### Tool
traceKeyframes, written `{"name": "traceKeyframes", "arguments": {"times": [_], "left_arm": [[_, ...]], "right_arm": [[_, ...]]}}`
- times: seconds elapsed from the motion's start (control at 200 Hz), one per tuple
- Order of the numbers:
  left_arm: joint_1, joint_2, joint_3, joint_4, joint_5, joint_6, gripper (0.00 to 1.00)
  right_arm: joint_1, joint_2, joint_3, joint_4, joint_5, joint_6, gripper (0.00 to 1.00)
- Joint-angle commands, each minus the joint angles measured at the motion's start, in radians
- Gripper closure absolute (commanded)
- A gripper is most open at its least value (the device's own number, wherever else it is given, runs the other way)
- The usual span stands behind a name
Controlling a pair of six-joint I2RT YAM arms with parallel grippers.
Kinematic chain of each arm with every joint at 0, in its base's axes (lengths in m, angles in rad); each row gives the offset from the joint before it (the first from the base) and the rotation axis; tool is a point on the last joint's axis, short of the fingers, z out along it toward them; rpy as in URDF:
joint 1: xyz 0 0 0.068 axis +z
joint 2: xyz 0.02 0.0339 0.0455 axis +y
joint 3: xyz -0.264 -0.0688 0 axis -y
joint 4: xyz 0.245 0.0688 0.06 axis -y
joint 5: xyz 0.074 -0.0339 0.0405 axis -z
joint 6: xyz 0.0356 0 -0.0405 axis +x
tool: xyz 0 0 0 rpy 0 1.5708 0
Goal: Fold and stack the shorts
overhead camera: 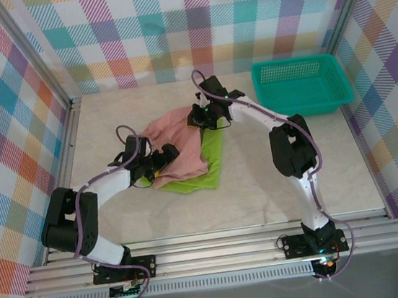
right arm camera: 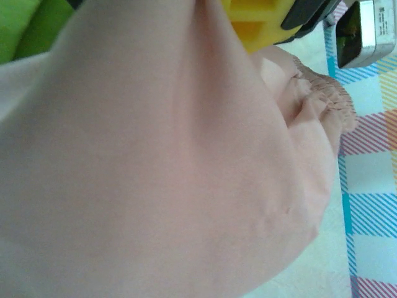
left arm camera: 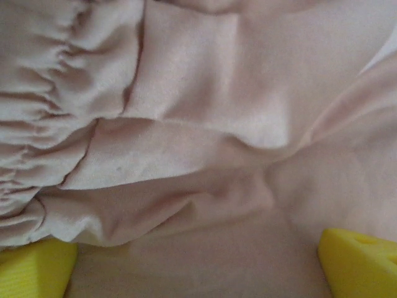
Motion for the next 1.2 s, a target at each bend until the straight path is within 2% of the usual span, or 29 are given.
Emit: {"name": "traceKeyframes", "arguments": {"times": [0.0,0.09,0.19,0.235,0.295,0.35,0.38,0.55,0.6,0.74,0.875,1.195], "left_arm": [[-0.018,0.027,-0.035,-0.032,-0.024,-0.011,0.00],[-0.022,0.038,-0.036,-0.029,-0.023,-0.011,0.00],[-0.029,0.046,-0.032,-0.021,-0.022,-0.014,0.00],[-0.033,0.044,-0.028,-0.024,-0.022,-0.014,0.00],[-0.033,0.035,-0.021,-0.033,-0.023,-0.013,0.00],[-0.034,0.020,-0.009,-0.048,-0.024,-0.011,0.00],[-0.034,0.008,0.001,-0.061,-0.026,-0.007,0.00],[-0.034,-0.057,0.081,-0.149,-0.042,0.016,0.00],[-0.034,-0.063,0.108,-0.170,-0.043,0.020,0.00],[-0.030,-0.070,0.158,-0.193,-0.045,0.025,0.00],[-0.013,-0.051,0.187,-0.201,-0.052,0.037,0.00],[0.010,-0.012,0.188,-0.150,-0.058,0.039,0.00]], "right_arm": [[-0.004,-0.087,-0.040,0.050,0.139,-0.172,0.94],[-0.009,-0.127,-0.125,0.086,0.240,-0.222,0.95],[-0.033,-0.103,-0.173,0.085,0.238,-0.208,0.79],[-0.050,-0.090,-0.193,0.086,0.227,-0.183,0.68],[-0.079,-0.085,-0.211,0.078,0.197,-0.142,0.47],[-0.100,-0.104,-0.235,0.087,0.144,-0.107,0.34],[-0.106,-0.124,-0.249,0.088,0.122,-0.091,0.31],[-0.082,-0.350,-0.451,0.198,-0.010,0.006,0.29],[-0.063,-0.414,-0.510,0.203,-0.013,0.009,0.24],[0.004,-0.519,-0.674,0.239,-0.005,-0.002,0.24],[0.075,-0.517,-0.742,0.263,0.021,-0.042,0.24],[0.149,-0.364,-0.684,0.242,0.072,-0.110,0.27]]}}
